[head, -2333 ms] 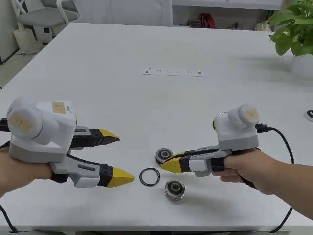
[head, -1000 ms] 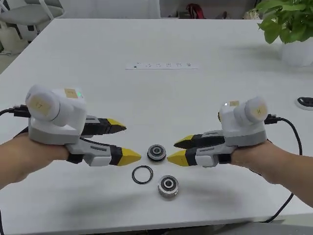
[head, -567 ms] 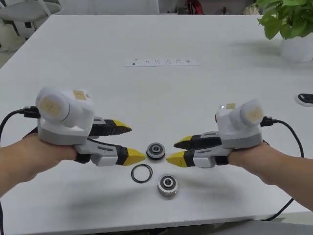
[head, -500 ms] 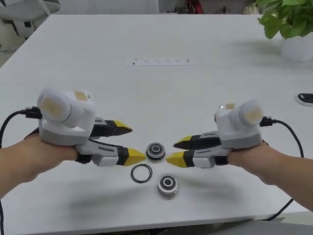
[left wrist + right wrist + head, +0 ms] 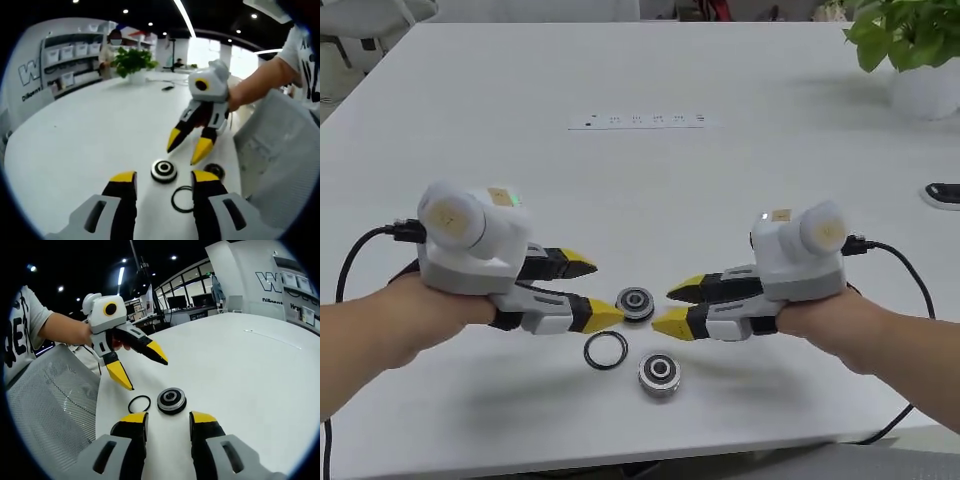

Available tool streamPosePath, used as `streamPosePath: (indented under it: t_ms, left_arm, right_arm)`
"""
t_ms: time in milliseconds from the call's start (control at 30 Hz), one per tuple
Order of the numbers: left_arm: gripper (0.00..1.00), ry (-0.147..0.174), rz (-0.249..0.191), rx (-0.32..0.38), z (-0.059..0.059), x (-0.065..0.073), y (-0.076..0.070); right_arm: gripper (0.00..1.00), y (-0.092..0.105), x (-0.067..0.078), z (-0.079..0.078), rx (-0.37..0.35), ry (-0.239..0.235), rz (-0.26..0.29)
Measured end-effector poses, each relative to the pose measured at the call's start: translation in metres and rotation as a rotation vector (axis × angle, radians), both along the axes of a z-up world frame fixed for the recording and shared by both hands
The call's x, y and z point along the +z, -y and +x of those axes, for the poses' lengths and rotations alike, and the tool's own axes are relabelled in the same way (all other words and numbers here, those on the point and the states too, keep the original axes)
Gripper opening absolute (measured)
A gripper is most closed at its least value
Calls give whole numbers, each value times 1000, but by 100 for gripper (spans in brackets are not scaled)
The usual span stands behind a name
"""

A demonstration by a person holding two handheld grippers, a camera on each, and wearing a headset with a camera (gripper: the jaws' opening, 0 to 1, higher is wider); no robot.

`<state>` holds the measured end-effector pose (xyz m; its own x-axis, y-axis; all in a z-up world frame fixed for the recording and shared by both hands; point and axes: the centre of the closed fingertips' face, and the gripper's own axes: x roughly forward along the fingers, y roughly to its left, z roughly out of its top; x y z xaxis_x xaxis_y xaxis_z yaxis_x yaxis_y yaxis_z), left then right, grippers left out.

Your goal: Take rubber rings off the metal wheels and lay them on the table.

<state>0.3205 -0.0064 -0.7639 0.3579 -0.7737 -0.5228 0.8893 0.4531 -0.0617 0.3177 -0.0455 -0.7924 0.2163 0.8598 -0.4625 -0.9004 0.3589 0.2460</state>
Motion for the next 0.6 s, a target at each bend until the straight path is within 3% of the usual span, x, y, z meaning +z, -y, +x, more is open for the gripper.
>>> streamPosePath:
  t_ms: [400,600]
  left_arm:
    - [37,-9,15,-16,-1,-9,14]
    - [35,-13,21,-14,3,-13,17]
  right_arm:
    - [31,0,0,-3,-3,-1,5]
    - [31,1,0,-3,-6,-1,6]
